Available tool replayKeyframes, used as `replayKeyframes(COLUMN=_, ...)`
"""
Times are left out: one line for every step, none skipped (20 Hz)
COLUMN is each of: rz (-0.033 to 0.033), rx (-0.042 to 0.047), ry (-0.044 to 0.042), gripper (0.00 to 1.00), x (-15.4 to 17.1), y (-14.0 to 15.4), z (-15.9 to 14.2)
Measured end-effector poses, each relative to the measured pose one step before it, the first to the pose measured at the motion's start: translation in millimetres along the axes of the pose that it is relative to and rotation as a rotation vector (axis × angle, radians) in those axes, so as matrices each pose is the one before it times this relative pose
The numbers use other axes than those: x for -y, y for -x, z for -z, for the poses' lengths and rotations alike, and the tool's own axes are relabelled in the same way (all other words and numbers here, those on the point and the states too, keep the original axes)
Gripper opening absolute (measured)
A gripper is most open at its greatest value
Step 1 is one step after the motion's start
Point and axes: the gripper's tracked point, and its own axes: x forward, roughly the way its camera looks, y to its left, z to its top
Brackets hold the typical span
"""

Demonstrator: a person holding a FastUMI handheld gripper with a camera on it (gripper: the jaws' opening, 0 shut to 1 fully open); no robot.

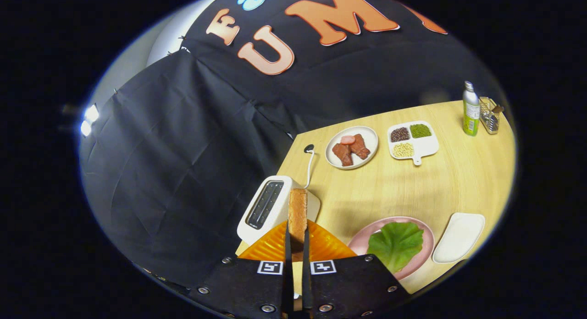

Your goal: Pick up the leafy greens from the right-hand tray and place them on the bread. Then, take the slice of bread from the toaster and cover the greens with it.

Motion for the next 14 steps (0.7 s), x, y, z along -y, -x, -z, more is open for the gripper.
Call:
replayKeyframes(rz=-0.00419, rx=-0.00481, ry=-0.02007, gripper=0.07, x=6.81, y=2.17, z=5.91)
replayKeyframes(rz=-0.00562, rx=-0.00289, ry=-0.01703, gripper=0.07, x=7.39, y=-0.54, z=4.56)
replayKeyframes(rz=0.00126, rx=0.00163, ry=-0.01118, gripper=0.07, x=8.13, y=1.12, z=3.74)
replayKeyframes(rz=0.00297, rx=0.00445, ry=-0.00739, gripper=0.07, x=8.36, y=1.27, z=1.77)
replayKeyframes(rz=0.00708, rx=0.00671, ry=-0.00731, gripper=0.07, x=7.71, y=1.37, z=2.66)
replayKeyframes(rz=0.00279, rx=0.00026, ry=-0.00660, gripper=0.07, x=8.03, y=0.63, z=4.13)
replayKeyframes(rz=0.00052, rx=-0.00476, ry=-0.01170, gripper=0.07, x=6.50, y=0.25, z=4.81)
replayKeyframes(rz=-0.00183, rx=-0.00450, ry=-0.01097, gripper=0.07, x=6.75, y=0.45, z=4.78)
replayKeyframes(rz=0.00084, rx=-0.00258, ry=-0.01143, gripper=0.07, x=6.59, y=0.47, z=2.92)
replayKeyframes(rz=0.00389, rx=-0.00109, ry=-0.00733, gripper=0.07, x=7.97, y=-0.12, z=2.34)
replayKeyframes(rz=0.00645, rx=-0.00103, ry=-0.00725, gripper=0.07, x=8.34, y=-0.32, z=2.58)
replayKeyframes(rz=0.00416, rx=0.00111, ry=-0.00985, gripper=0.07, x=8.81, y=-3.68, z=3.31)
replayKeyframes(rz=0.00290, rx=-0.00287, ry=-0.00786, gripper=0.07, x=7.74, y=-1.69, z=2.91)
replayKeyframes(rz=0.00401, rx=-0.00092, ry=-0.00953, gripper=0.07, x=7.42, y=-0.56, z=3.81)
